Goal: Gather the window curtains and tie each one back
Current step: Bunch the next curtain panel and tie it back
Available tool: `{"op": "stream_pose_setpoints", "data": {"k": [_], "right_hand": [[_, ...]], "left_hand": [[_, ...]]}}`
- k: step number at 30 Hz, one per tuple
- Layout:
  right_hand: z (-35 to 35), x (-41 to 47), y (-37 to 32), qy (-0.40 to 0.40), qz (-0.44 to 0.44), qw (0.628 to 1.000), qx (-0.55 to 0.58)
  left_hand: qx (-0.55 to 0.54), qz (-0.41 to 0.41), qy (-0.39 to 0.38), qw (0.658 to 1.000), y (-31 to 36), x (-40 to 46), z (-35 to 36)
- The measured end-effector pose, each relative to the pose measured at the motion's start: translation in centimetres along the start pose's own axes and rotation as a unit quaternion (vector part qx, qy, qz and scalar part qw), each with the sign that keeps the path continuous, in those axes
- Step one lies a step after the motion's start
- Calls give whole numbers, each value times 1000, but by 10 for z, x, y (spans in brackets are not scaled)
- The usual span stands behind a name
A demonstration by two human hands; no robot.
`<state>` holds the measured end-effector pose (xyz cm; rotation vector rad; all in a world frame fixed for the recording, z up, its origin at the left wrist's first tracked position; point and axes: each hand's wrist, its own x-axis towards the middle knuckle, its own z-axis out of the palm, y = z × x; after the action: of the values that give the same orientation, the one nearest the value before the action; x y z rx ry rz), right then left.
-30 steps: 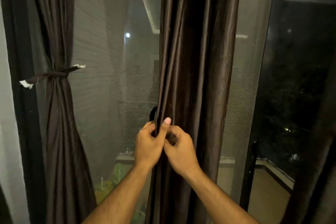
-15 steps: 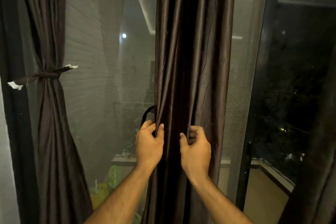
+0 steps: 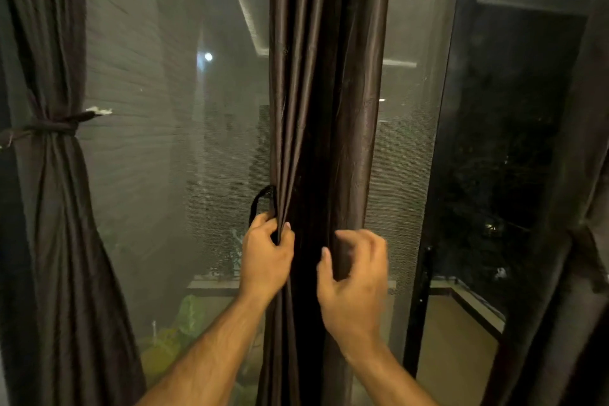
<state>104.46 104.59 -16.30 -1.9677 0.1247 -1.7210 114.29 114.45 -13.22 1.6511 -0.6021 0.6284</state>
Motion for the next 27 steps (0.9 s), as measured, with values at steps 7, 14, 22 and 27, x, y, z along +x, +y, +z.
{"op": "stream_pose_setpoints", "data": {"k": [7, 14, 22, 27], "right_hand": [[7, 14, 13, -70, 190, 978, -57], [12, 17, 10, -137, 193, 967, 98], [9, 11, 5, -194, 164, 952, 172], [16, 9, 3, -237, 167, 945, 151]], "left_hand": [[-20, 4, -2, 1000, 10, -10, 12], [-4, -7, -16, 1000, 18, -9, 21], [-38, -15, -34, 999, 20, -14, 17], [-64, -5, -42, 997, 18, -14, 17]]}}
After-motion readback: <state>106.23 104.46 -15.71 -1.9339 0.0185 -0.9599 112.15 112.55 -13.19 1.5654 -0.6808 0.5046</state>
